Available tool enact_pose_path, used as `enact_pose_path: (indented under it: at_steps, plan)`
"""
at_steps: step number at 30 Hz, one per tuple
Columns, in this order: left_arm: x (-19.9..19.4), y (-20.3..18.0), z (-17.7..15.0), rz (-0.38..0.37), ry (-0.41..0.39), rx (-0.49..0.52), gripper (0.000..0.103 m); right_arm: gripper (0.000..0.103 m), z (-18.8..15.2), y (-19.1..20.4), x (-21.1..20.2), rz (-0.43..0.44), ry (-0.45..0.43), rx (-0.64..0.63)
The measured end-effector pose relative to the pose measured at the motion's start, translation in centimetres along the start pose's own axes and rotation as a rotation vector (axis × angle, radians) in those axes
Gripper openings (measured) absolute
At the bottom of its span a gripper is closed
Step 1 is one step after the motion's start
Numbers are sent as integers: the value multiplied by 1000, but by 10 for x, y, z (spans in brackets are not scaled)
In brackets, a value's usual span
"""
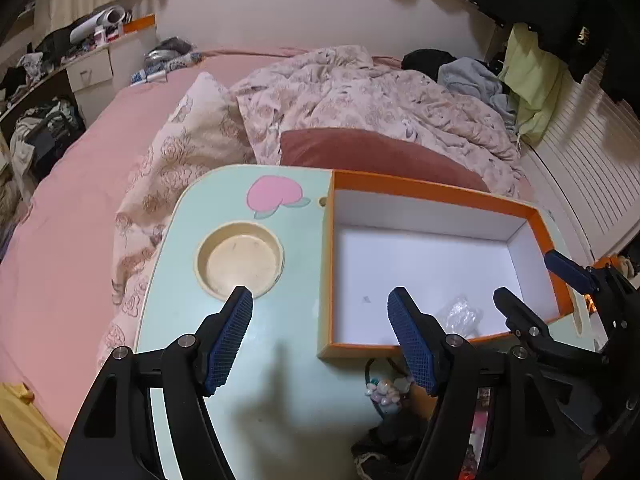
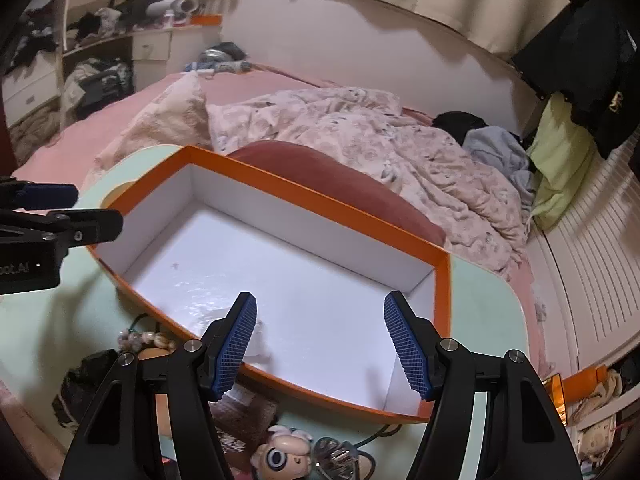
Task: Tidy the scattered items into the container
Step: 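Reach the right gripper into the box and grasp the clear plastic bag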
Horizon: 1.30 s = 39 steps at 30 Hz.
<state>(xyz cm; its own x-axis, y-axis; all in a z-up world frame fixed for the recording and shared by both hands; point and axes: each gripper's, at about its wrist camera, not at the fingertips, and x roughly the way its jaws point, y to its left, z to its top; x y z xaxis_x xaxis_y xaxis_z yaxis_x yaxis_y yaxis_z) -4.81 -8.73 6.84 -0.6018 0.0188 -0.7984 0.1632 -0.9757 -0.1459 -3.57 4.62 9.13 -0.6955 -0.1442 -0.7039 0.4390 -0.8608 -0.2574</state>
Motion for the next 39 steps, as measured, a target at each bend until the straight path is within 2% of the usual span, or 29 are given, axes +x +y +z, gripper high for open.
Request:
enact_pose_path:
  at_steps: [3, 15, 18, 20, 22, 24, 28, 31, 33, 36, 38, 39]
  plan:
    - [-2, 4, -1, -24, 2, -19, 71, 67, 2, 5, -2, 4, -7, -19]
    - [-8, 16, -8, -29, -9, -47, 71, 67, 5, 30, -8, -30, -35, -120]
    - [-9, 21, -10, -42, -10, -64, 71, 67, 8, 33, -7, -6, -27, -134]
    - [-9, 25, -12, -61, -8, -82, 71, 67, 16, 28, -3, 96, 20, -102]
    - [-7, 28, -15, -92, -10, -107, 71, 66, 32, 11, 8, 266, 113, 0]
    - [-6, 28, -18, -128, -10, -119, 71, 66, 48, -3, 23, 362, 202, 88]
    - [-1, 26, -22, -141, -15, -152, 71, 66, 62, -8, 59, 384, 389, 94]
    - [1, 28, -26, -163, -34, -204, 71, 65, 59, -10, 90, 490, 535, 157]
    - [2, 32, -28, -199, -49, -245, 71, 65, 57, -9, 102, 533, 587, 180]
    - [3, 35, -30, -215, -56, -270, 71, 65, 58, 7, 110, 526, 606, 118]
    - [4, 36, -31, -212, -51, -265, 71, 63, 62, 21, 105, 484, 571, 52]
    - [5, 36, -31, -211, -48, -261, 71, 54, 62, 27, 102, 453, 556, 20]
